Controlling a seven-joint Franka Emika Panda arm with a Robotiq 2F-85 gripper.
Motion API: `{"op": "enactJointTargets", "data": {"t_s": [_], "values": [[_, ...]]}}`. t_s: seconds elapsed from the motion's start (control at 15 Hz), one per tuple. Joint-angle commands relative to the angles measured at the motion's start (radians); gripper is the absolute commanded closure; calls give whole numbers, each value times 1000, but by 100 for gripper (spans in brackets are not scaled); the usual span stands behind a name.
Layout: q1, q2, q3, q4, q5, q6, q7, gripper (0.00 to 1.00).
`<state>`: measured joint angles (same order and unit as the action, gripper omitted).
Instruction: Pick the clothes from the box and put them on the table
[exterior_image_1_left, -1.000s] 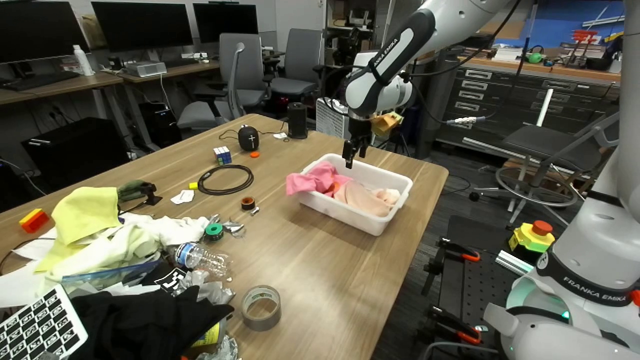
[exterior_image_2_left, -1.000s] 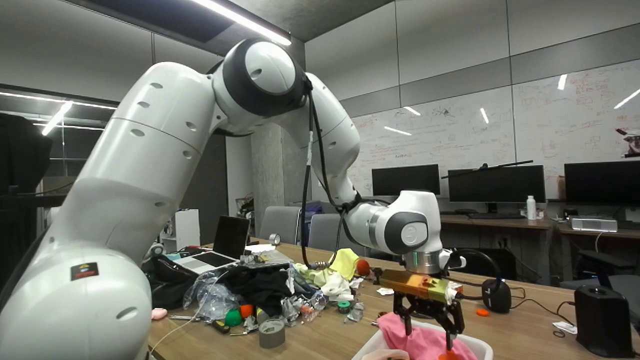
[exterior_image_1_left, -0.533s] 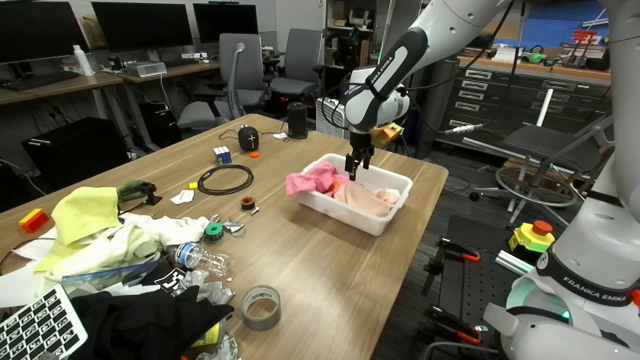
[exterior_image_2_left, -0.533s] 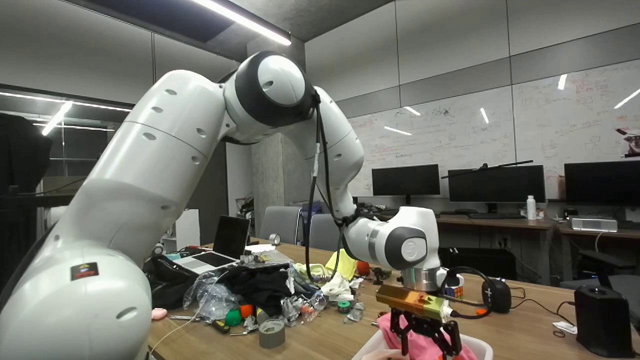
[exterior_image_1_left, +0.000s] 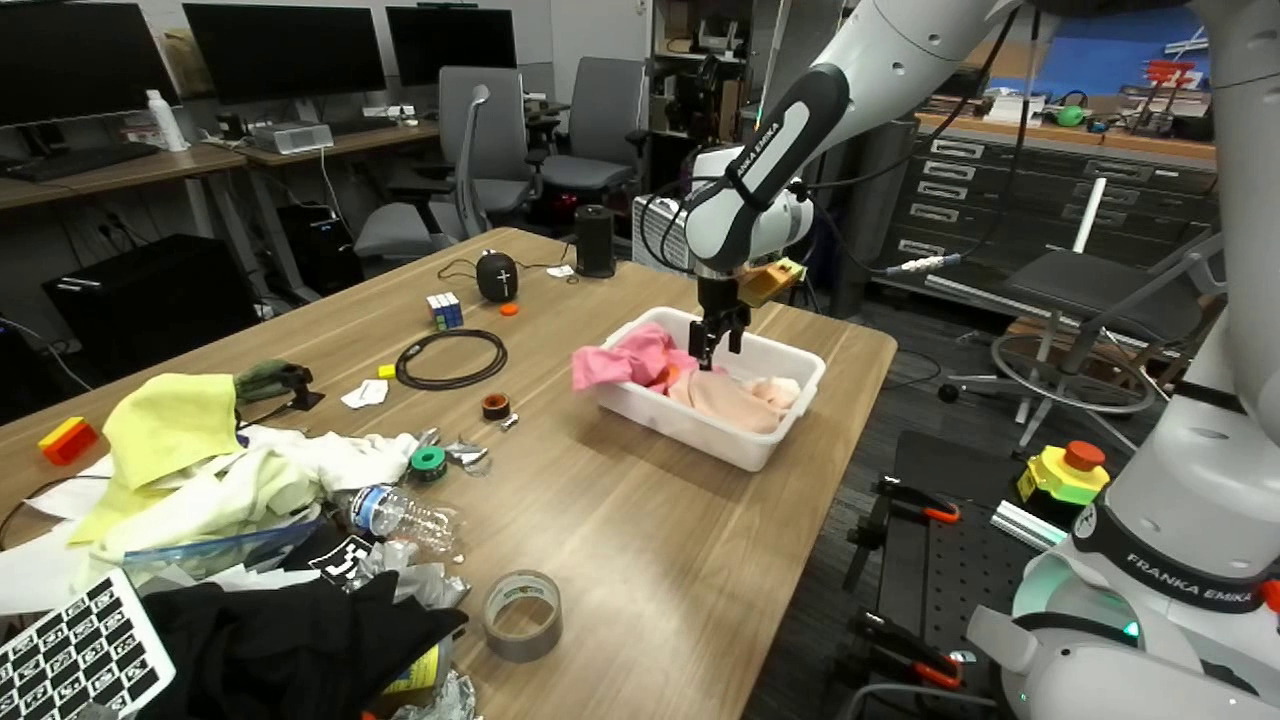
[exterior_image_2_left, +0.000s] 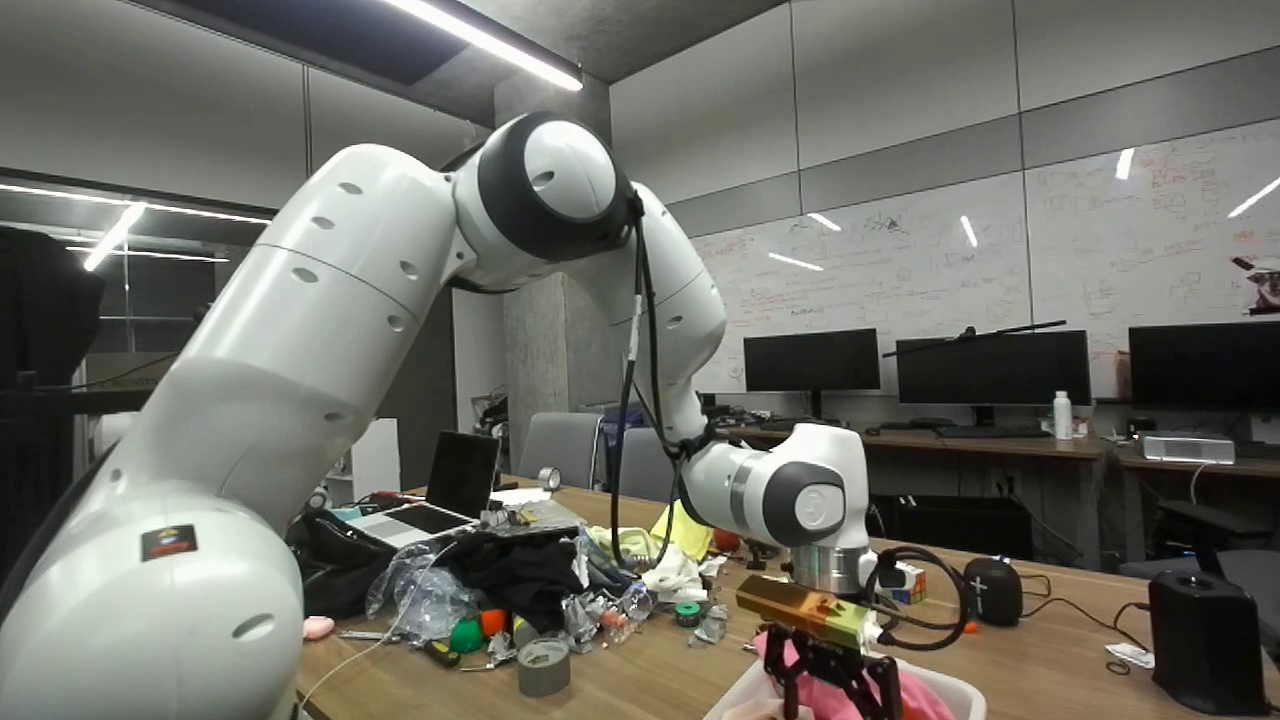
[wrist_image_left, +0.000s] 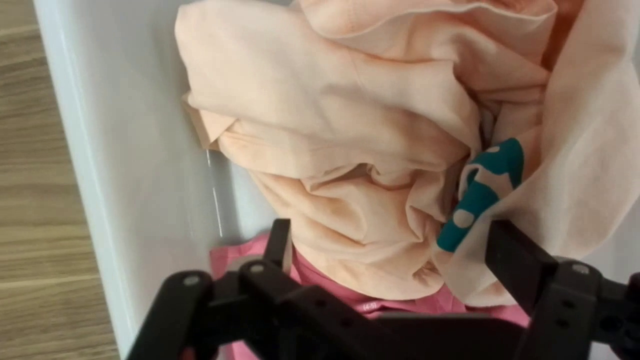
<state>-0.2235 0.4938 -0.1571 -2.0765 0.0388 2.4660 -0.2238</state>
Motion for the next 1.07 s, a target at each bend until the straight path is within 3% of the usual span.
{"op": "enactJointTargets", "data": {"t_s": [0.0, 0.33, 0.67, 1.0], "values": [[-13, -3, 21, 0, 12, -43, 35, 0], [-18, -1, 39, -14, 51, -74, 57, 0], [-28, 14, 66, -6, 133, -23, 52, 0], [-1, 46, 52, 2, 86, 38, 70, 0]]}}
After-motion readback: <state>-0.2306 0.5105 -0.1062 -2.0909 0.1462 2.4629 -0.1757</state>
